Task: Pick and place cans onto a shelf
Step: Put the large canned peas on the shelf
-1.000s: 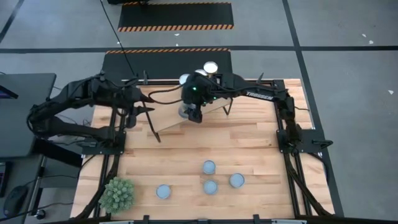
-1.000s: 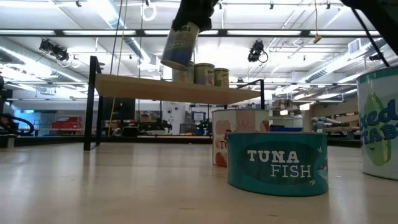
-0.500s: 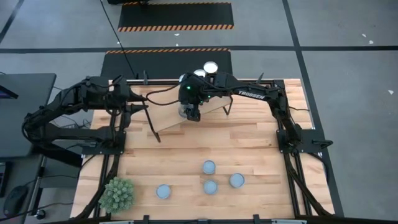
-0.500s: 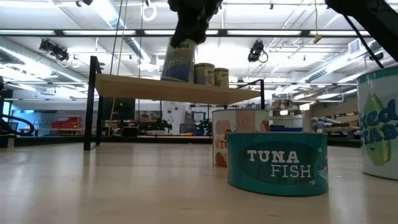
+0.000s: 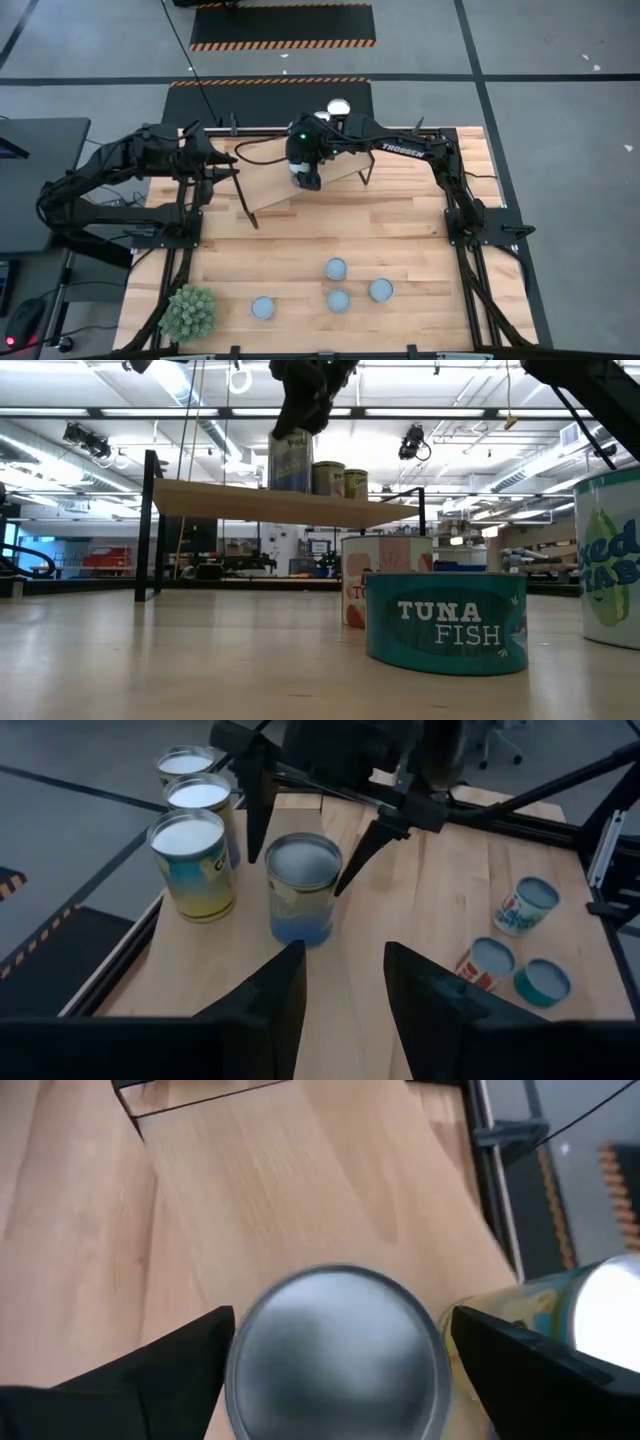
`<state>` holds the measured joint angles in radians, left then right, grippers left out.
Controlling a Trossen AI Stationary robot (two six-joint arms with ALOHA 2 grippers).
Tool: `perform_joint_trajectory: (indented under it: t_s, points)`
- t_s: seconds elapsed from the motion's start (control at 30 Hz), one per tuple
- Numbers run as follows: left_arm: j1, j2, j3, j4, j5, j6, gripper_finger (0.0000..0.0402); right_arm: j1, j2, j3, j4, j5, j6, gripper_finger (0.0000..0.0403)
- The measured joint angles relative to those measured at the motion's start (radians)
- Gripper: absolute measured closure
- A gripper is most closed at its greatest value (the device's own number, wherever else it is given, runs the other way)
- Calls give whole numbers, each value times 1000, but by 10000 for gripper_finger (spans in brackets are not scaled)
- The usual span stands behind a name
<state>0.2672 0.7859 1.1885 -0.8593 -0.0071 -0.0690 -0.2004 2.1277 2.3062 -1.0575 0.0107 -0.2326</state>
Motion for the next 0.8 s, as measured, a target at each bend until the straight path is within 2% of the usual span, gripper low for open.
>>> perform_joint_trajectory:
  t_s: [0.27, 0.47, 0.67, 0.8]
  points:
    - [0, 45, 0, -7, 4, 11, 260, 26, -32, 4, 7, 25, 2, 25]
    - [0, 83, 0, -7, 4, 51, 260, 63, -94, 5, -83, 147, 52, 27]
    - [0, 92, 0, -7, -14, 93, 260, 67, -110, 2, -308, 152, 190, 35]
    - [0, 91, 0, -6, -49, 128, 260, 63, -101, -60, -281, 107, 221, 60]
